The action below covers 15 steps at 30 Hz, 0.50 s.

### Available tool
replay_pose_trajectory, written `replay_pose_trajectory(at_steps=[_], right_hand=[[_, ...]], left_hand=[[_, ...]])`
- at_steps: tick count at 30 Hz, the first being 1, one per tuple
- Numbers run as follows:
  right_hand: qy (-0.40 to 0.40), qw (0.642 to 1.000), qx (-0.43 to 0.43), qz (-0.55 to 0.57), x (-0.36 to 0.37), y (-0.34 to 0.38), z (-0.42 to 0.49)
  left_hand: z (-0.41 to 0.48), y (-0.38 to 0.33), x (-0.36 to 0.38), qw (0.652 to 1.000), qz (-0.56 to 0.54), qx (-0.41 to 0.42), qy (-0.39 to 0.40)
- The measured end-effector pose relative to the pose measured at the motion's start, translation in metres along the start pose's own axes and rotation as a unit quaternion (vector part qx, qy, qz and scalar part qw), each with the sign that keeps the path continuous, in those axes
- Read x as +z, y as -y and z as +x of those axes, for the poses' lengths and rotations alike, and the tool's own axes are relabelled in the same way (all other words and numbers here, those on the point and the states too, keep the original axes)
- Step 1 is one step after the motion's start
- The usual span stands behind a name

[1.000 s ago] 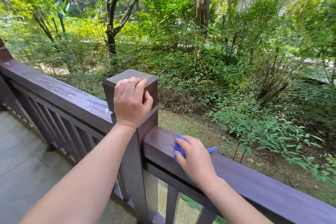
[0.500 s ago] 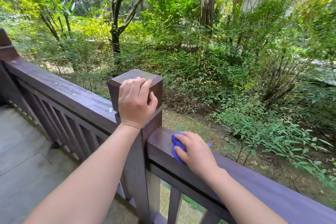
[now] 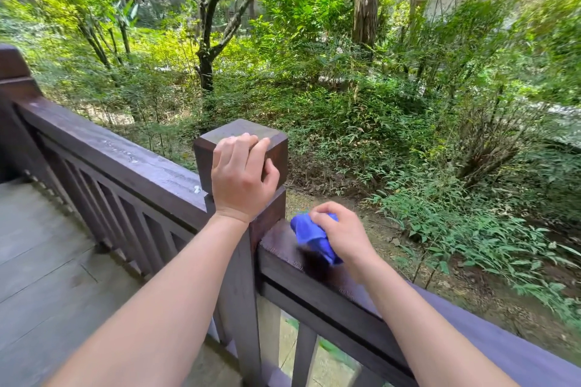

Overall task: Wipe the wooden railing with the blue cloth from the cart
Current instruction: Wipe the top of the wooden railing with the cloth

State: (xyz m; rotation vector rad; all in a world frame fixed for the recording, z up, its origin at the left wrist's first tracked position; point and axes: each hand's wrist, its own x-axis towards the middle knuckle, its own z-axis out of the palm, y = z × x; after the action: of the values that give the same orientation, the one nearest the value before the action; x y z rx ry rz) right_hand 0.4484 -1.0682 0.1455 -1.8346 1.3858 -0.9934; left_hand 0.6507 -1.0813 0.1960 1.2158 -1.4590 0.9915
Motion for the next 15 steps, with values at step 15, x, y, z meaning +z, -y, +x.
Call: replay_pose_trajectory(at_steps=[15], right_hand=[[0.019,0.945,-0.198,-0.261,0.025,-0.023,0.013]], left_hand=[[-0.001,-0.004,0.002,1.0,-0.003,-0.003,-0.002]])
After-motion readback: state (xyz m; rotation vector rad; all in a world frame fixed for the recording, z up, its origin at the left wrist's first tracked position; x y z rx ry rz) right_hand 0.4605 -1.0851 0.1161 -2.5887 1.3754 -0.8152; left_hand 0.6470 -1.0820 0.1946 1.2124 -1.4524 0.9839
